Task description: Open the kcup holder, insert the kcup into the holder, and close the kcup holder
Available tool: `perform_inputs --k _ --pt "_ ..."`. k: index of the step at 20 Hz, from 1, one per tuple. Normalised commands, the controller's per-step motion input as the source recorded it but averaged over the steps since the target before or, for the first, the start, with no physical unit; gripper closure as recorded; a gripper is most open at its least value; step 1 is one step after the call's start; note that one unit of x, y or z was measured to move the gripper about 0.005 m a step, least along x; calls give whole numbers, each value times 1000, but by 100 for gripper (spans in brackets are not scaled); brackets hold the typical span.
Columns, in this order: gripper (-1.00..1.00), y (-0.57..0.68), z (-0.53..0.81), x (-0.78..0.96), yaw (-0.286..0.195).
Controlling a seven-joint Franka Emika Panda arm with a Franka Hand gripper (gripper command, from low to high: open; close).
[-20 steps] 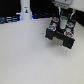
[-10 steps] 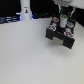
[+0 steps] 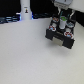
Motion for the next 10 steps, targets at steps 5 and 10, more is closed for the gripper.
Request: perform_inputs --k 5,10 --pt "100 -237 228 -206 0" --pt "100 -82 -47 -38 5"
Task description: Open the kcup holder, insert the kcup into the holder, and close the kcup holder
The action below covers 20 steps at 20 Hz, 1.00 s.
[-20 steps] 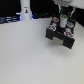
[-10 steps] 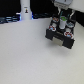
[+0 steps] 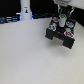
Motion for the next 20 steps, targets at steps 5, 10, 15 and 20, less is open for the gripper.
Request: perform_inputs --k 5,10,15,20 --pt "100 15 -190 109 0" --pt "100 29 -149 30 3" --pt "100 -295 210 0 0" --pt "100 -118 74 28 -2"
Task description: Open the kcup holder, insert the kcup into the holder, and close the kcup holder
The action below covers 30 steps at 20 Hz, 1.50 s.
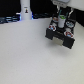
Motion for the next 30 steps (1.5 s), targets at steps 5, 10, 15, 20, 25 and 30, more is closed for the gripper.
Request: perform_inputs --k 5,10,15,20,25,30 --pt "100 32 -165 87 -6" --pt "100 43 -215 39 11" --pt "100 34 -209 46 15" --pt "100 143 220 51 0" --pt "100 37 70 24 3" --pt "100 37 -154 132 0"
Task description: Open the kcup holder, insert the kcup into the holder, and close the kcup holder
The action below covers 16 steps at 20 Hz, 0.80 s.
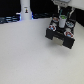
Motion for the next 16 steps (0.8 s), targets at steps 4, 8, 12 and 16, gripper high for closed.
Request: perform_inputs --k 4,8,12,16 --pt "100 28 -222 149 -4" --pt "100 65 -284 153 16" --pt "100 138 -176 192 44" --pt "-100 180 112 168 80"
